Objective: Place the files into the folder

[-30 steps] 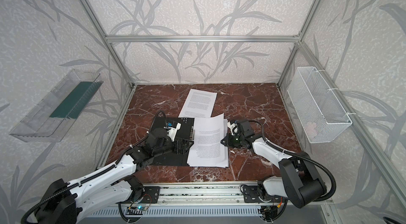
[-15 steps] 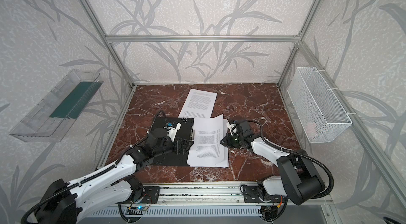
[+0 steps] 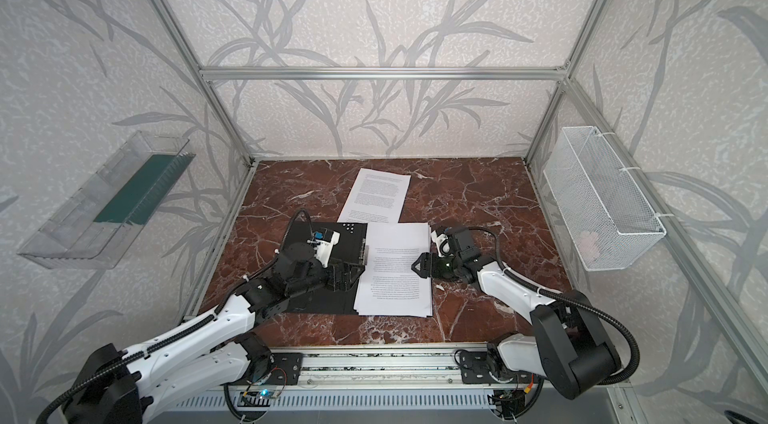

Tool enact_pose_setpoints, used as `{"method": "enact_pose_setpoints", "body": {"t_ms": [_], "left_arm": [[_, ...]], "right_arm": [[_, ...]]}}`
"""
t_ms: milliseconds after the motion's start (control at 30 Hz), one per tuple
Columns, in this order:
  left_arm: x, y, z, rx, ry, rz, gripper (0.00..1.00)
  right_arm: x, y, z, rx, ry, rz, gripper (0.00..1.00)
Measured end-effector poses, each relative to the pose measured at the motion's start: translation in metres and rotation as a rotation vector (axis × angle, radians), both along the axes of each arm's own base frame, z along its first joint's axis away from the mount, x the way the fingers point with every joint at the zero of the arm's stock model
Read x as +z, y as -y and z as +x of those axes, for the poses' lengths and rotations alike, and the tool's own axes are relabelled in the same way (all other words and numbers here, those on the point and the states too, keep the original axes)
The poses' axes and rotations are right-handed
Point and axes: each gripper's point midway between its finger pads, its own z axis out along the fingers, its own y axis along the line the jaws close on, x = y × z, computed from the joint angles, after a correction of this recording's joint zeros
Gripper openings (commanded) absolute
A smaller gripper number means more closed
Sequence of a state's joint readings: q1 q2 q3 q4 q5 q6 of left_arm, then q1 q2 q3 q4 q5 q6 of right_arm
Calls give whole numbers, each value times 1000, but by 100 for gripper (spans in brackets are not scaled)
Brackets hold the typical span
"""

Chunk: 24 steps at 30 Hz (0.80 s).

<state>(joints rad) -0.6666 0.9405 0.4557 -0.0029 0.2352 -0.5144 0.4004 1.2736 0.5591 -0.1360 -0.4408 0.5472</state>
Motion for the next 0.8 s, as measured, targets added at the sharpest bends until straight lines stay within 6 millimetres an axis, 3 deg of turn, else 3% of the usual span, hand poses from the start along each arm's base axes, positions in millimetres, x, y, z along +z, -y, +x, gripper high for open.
{"method": "enact_pose_setpoints", "body": {"t_ms": [133,267,367,500,600,800], "left_arm": [[9,-4,5,36,32,-13,99],[8,-5,15,89,29,-21,99],[0,-2,30,136,-31,14,99],[6,16,70,180,-85,16,99],[6,21,110,220,-131,-6,99],[-31,10,177,276,-272,-50,99]], "right_arm": [[17,11,16,-49,81,-62,100],[37,14,40,-94,158,-98,99],[52,9,70,-111,203,-118,99],[61,-5,125,-106,245,-130,99],[55,-14,170,-97,256,-127,100],[32,-30,253,-54,270,-99,98]]}}
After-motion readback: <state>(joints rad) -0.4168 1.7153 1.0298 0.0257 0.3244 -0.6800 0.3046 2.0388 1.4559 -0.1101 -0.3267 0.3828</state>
